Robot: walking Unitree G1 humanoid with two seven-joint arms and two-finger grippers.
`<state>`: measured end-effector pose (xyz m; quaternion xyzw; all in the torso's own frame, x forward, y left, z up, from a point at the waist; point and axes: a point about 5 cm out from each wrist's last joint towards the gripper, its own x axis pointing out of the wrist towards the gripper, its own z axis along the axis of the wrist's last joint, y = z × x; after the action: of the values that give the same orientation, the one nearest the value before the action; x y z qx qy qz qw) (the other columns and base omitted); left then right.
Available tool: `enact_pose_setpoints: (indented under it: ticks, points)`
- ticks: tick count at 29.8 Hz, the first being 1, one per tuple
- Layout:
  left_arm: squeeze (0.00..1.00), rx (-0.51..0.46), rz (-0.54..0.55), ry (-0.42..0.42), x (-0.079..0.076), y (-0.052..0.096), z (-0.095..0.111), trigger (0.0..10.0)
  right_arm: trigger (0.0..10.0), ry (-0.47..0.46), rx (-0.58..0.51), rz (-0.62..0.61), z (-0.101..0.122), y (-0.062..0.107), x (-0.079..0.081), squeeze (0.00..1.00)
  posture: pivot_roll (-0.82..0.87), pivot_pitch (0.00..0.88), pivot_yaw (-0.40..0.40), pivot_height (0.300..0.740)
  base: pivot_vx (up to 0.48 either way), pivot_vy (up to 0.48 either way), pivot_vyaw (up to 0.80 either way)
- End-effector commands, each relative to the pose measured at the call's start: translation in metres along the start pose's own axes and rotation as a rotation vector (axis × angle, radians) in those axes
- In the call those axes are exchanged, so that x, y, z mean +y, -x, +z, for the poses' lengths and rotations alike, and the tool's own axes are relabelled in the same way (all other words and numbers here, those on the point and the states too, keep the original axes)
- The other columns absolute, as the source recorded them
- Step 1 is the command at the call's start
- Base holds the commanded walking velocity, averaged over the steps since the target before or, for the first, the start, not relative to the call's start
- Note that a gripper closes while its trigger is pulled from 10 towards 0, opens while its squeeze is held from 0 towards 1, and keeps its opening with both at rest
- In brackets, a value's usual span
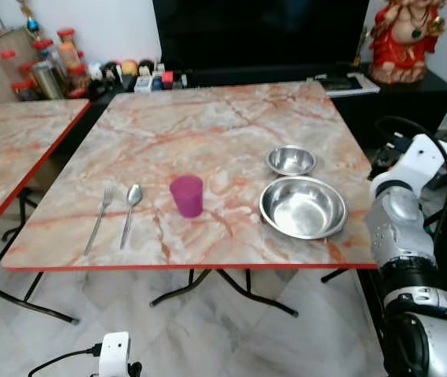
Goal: Setting the table
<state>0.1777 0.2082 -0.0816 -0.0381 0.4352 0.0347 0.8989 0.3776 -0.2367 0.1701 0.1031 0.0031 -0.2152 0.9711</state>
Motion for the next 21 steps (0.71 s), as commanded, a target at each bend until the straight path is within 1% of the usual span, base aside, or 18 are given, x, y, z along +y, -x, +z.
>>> enact_pose_setpoints:
  ticks: [1,17,21]
  points:
    - [0.0,0.011,0.016,0.008,0.006,0.0012,-0.0019,10.0,10.0,-0.006,-0.014,0.021,0.0065,0.0001,0.0104,0.0,-0.04,0.0,0.054,0.728,0.27,0.0,0.0]
    - [0.0,0.011,0.016,0.004,0.0064,0.0013,-0.0018,10.0,10.0,-0.005,0.006,0.027,0.0044,0.0011,0.011,0.0,-0.04,0.0,0.058,0.728,0.273,0.0,0.0]
    - [0.0,0.013,0.018,0.004,0.0057,0.0012,-0.0026,10.0,10.0,-0.001,0.041,0.038,0.0022,0.0025,0.0099,0.0,-0.04,0.0,0.054,0.728,0.0,0.0,0.0]
